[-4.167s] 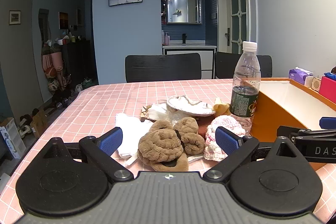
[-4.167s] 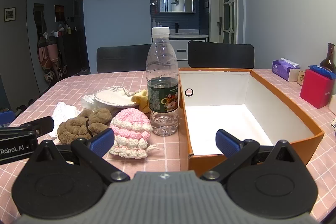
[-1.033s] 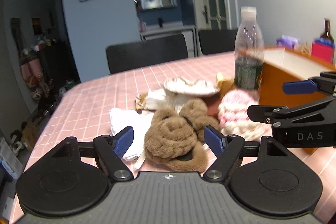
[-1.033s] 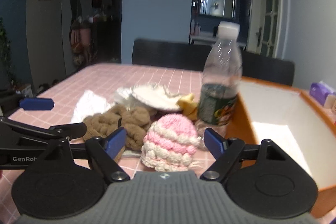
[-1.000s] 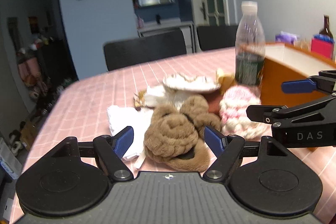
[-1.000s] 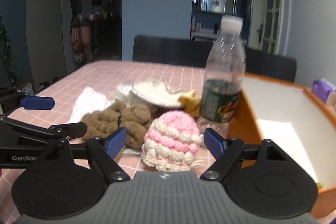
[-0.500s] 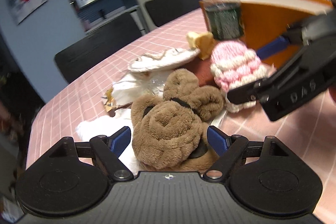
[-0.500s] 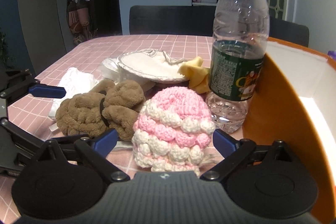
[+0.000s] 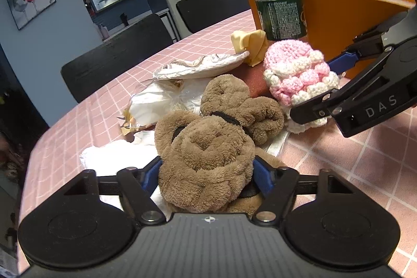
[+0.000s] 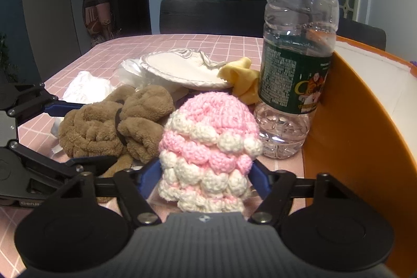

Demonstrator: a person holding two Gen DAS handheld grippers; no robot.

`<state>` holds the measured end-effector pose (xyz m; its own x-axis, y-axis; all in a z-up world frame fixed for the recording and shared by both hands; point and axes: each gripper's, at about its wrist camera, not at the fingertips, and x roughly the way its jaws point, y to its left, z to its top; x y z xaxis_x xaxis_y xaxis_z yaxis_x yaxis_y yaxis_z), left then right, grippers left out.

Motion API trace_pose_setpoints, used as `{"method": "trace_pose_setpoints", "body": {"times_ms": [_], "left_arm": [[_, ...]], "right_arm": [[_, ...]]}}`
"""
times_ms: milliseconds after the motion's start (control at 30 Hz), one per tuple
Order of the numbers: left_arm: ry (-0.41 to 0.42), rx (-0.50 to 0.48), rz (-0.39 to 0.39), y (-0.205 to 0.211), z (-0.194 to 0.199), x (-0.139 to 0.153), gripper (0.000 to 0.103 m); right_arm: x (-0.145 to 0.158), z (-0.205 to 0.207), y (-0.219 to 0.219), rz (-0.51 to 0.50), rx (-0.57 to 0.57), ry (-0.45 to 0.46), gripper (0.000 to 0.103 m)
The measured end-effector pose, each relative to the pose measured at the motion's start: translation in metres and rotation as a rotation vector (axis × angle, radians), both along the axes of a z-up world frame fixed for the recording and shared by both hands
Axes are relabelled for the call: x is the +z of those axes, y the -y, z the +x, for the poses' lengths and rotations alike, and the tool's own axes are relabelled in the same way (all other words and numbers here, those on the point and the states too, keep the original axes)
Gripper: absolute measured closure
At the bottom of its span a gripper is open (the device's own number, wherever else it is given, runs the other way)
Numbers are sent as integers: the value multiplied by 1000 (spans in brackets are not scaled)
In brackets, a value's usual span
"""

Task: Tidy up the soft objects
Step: 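Grasp the brown plush toy with left gripper while right gripper grasps the pink crocheted toy, then carry both toys over the white box and open both grippers to drop them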

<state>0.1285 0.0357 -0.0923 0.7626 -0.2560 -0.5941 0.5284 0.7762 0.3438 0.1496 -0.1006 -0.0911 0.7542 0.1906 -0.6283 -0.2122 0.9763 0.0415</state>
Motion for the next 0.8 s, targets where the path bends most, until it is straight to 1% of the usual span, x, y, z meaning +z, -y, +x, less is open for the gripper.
{"method": "trace_pose_setpoints", "body": {"times_ms": [33, 67, 133, 167, 200, 233, 333, 433, 533, 633, 800], "left_arm": [[4, 7, 8, 2, -2, 0, 29], [10, 18, 15, 4, -4, 0, 33], [22, 38, 23, 8, -7, 2, 38], [30, 48, 23, 10, -10, 3, 40], [38, 54, 20, 11, -12, 5, 41], [45, 62, 14, 11, -15, 8, 42], [54, 80, -12, 11, -25, 19, 44], [72, 118, -39, 9, -34, 31, 45], [70, 169, -103, 5, -44, 47, 45], [79, 204, -152, 0, -58, 60, 45], [93, 244, -236, -6, -80, 79, 45]], "right_arm": [[0, -1, -1, -6, 5, 1, 43], [-2, -2, 0, -12, 7, 3, 45], [-1, -4, -3, -31, 19, 13, 56], [0, -5, -5, -45, 22, 20, 59], [1, -7, -6, -60, 24, 28, 66], [4, -10, -6, -71, 25, 34, 69], [13, -18, -2, -53, 31, 50, 71], [25, -29, 2, -51, 34, 82, 71], [39, -41, 7, -45, 45, 113, 71], [50, -52, 10, -33, 69, 117, 71], [69, -69, 24, 33, 87, 123, 71]]}}
